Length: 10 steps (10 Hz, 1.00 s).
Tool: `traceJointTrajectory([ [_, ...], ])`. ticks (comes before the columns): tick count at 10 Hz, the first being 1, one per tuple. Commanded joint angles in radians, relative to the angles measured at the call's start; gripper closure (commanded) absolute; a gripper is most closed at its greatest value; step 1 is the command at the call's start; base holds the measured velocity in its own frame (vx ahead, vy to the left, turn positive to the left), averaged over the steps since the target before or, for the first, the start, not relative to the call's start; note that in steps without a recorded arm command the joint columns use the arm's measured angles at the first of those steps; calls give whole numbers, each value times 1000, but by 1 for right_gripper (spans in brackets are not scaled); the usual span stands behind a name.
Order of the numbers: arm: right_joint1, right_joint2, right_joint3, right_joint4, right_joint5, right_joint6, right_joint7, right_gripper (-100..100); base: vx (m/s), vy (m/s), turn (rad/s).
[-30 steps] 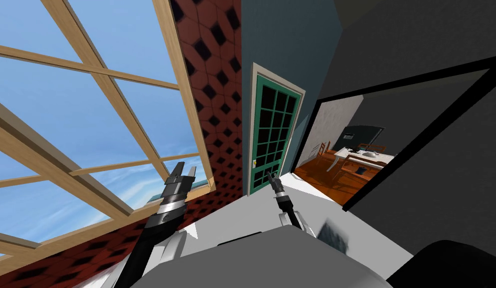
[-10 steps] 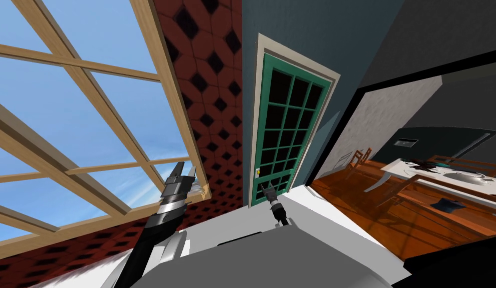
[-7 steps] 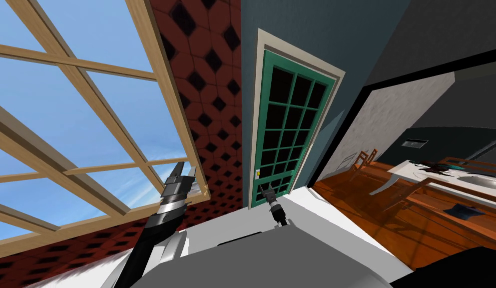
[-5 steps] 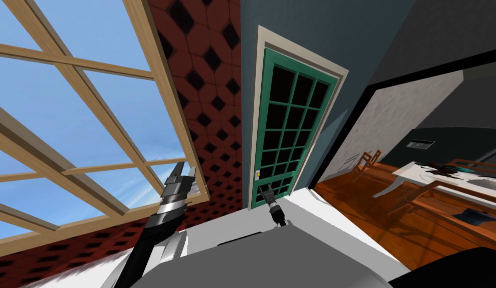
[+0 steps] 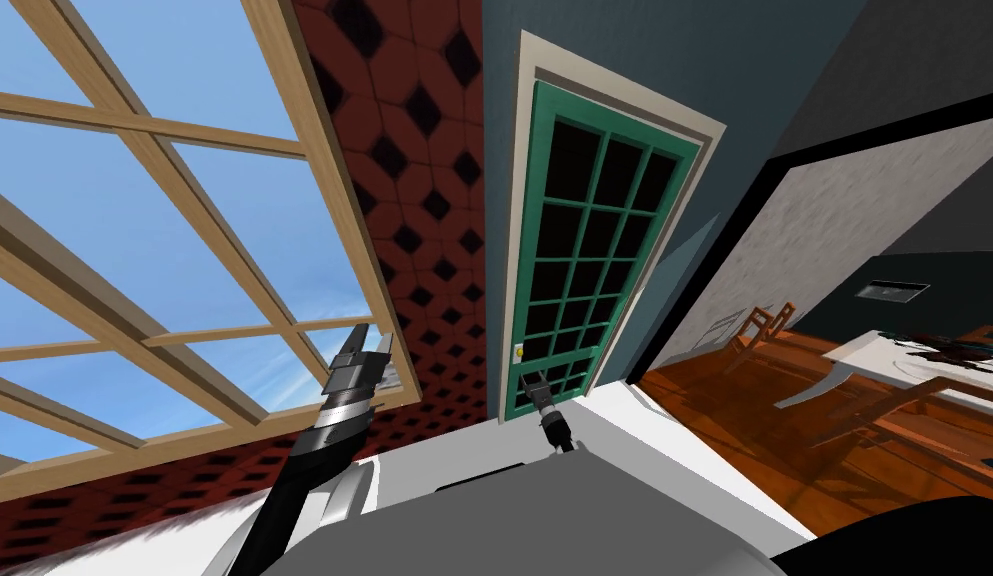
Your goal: Pull the door open
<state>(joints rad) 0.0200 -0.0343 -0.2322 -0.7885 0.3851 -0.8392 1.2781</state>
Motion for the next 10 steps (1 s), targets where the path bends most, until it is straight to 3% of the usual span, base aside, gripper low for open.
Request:
traceJointTrajectory([
  [1,-14,-9,-6,31,-25,-5,26,-100,22,39,69],
  [6,-67,-29,-14,124,-133,-9,118,-100,41,-3,78],
  [9,-107,-19,-10,173,-189,-11,169,-100,67,-80,74],
  [10,-128,-6,-4,193,-210,-13,191,-100,71,-104,44],
])
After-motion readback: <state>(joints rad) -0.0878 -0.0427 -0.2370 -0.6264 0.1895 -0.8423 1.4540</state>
